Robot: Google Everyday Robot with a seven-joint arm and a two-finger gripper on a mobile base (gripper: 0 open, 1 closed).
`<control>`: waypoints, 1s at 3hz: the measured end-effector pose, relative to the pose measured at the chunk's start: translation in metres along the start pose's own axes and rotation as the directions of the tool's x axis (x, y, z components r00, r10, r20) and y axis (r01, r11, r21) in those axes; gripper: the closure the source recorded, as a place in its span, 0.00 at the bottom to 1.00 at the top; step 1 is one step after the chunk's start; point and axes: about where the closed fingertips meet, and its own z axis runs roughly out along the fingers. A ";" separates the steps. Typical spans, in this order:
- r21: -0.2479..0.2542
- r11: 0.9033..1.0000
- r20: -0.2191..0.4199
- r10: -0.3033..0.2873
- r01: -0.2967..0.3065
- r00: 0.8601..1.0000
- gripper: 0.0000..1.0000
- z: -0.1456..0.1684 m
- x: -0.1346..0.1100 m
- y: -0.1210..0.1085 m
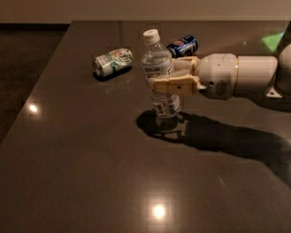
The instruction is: Place blue plastic bottle upright
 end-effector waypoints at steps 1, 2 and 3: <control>-0.021 1.000 0.126 -0.010 0.013 0.992 1.00 -0.001 0.005 0.000; -0.040 0.998 0.220 -0.031 0.040 0.975 1.00 -0.002 0.010 0.001; -0.054 0.996 0.274 -0.047 0.064 0.961 0.92 -0.002 0.015 0.002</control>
Offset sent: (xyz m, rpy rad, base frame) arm -0.0041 -0.0120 -0.0186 0.3127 -0.1680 0.0618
